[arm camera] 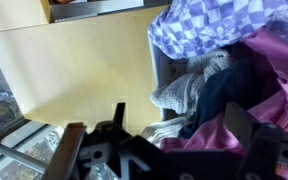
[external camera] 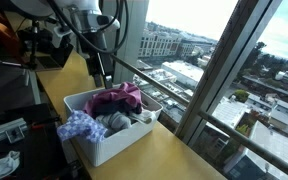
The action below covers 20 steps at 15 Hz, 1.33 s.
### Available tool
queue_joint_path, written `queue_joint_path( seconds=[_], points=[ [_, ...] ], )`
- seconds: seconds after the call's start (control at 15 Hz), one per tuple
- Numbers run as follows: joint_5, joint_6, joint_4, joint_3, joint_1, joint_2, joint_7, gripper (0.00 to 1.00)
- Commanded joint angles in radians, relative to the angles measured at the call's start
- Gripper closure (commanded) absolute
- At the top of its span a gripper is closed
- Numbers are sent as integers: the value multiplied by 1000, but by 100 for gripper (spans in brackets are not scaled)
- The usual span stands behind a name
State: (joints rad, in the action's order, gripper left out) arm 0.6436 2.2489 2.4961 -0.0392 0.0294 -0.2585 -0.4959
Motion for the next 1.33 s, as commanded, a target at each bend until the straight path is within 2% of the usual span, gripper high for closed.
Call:
queue_joint_path(
  seconds=[0.0, 0.47, 1.0, 1.07, 1.13, 1.27],
  points=[
    [-26, -7, 61, -16, -27, -2, 19, 0],
    [-76, 11, 126, -6, -23, 68, 62, 0],
    [-156, 39, 121, 4, -23, 190, 134, 0],
    [-158, 48, 121, 7, -24, 200, 139, 23],
    [-160, 59, 121, 10, -25, 209, 144, 26],
    [-160, 82, 122, 16, -26, 226, 149, 42]
  ],
)
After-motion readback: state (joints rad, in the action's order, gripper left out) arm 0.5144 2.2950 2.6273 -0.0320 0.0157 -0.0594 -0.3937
